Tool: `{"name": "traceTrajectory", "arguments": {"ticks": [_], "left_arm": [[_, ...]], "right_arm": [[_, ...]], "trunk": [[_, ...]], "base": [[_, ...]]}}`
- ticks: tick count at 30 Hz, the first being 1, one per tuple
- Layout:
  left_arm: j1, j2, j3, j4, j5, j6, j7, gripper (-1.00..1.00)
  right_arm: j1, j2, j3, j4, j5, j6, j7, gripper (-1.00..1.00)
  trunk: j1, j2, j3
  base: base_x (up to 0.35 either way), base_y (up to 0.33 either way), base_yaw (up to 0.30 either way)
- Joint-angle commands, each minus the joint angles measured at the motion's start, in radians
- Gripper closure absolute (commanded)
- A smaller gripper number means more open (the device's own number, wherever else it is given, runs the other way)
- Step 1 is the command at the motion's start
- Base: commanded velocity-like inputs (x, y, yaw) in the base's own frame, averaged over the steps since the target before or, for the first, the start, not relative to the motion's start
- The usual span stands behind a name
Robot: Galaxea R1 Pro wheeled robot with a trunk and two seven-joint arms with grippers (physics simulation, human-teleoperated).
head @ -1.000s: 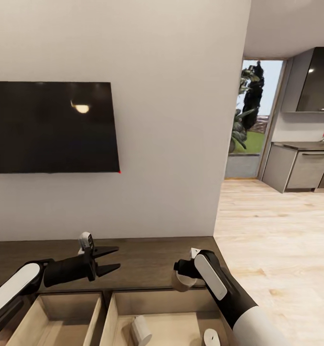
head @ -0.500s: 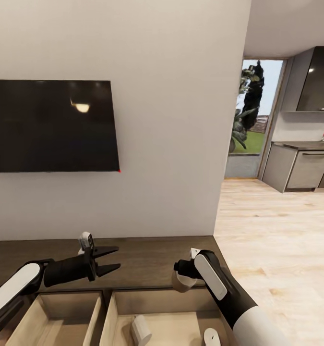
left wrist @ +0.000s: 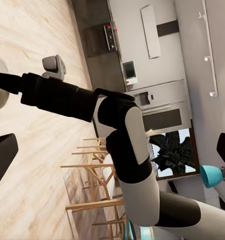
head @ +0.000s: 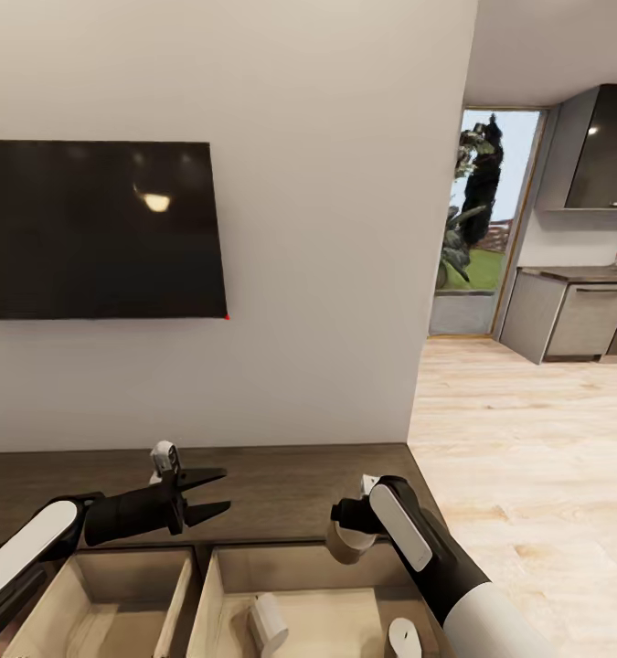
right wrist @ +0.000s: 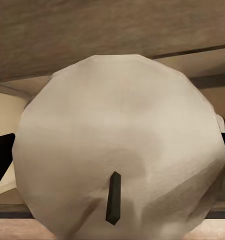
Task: Place each of the two pumpkins and all three candles from the living room inside a cabinet in the living room (use any cabinet), then make sure every cabinet is closed, and position the cauldron so it is next to a table in the living room.
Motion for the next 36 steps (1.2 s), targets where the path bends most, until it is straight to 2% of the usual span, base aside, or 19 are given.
{"name": "traceTrajectory", "arguments": {"ticks": [1,15,17,22,36], "left_arm": [[-0.001,0.001,-0.002,0.001,-0.005,0.0,-0.009,-1.0],[-0.001,0.0,-0.016,-0.005,-0.001,0.002,-0.01,-1.0],[-0.001,0.0,-0.023,-0.01,0.011,0.003,-0.011,-1.0],[-0.001,0.0,-0.061,-0.019,0.068,0.003,-0.011,-1.0],[-0.001,0.0,-0.07,-0.022,0.078,0.002,-0.009,-1.0]], "right_arm": [[-0.001,0.0,0.001,0.001,-0.01,0.001,-0.011,1.0],[-0.001,0.0,0.001,0.011,-0.009,0.002,-0.015,1.0],[-0.001,0.0,0.001,0.013,-0.007,0.002,-0.017,1.0],[-0.001,0.0,0.003,0.049,0.003,0.001,-0.019,1.0],[-0.001,0.0,0.007,0.061,0.01,-0.009,-0.015,1.0]], "trunk": [[0.004,-0.008,-0.004],[0.058,-0.106,-0.048],[0.065,-0.12,-0.054],[0.084,-0.155,-0.07],[0.138,-0.253,-0.114]], "base": [[0.0,0.0,0.0],[0.0,0.0,0.0],[0.0,0.0,0.0],[0.0,0.0,0.0],[0.0,0.0,0.0]]}}
